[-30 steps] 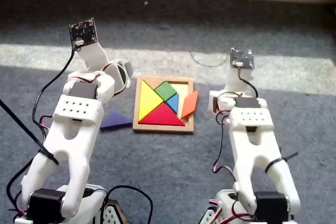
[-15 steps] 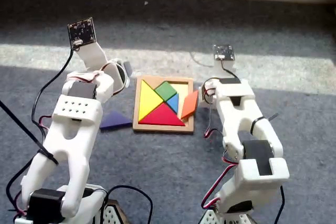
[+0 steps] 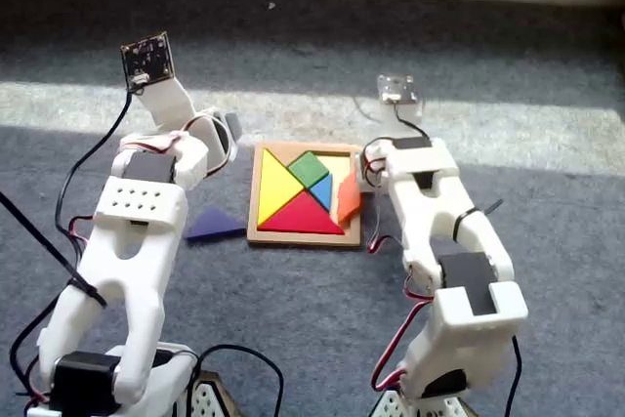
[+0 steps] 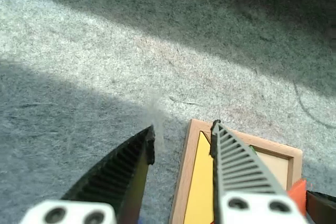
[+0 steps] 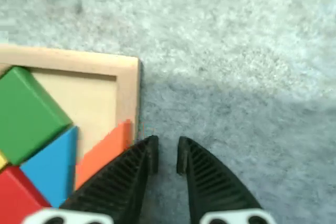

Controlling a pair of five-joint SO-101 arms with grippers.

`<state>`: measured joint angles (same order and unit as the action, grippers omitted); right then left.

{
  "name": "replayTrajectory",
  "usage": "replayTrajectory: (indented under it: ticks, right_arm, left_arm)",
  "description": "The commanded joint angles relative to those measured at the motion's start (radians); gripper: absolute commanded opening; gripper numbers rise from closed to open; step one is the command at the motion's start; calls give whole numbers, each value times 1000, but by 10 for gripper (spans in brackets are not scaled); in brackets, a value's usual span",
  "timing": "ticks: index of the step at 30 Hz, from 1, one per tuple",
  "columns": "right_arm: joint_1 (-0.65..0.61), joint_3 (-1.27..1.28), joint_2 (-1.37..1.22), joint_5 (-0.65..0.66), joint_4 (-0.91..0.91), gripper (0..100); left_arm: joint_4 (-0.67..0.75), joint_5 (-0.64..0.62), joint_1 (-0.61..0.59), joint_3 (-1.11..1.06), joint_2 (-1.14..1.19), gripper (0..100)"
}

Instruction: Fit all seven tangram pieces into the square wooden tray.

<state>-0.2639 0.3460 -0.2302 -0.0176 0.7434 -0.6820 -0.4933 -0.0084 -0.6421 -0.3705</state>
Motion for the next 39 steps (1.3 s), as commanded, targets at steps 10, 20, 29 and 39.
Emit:
replayTrajectory:
  ticks: [10,20,29,39]
  right_arm:
    - [-35,-325,56,11,268,74]
    - [-117,-334,96,-80,398,168]
    - [-119,-334,-36,-75,398,180]
    - [-125,-288,-56,-23,361,180]
  left_arm:
    - [18,6,-74,15,-36,191]
    - [18,6,-70,16,-36,189]
    - [18,6,-70,15,-36,189]
    - [18,6,-70,12,-36,189]
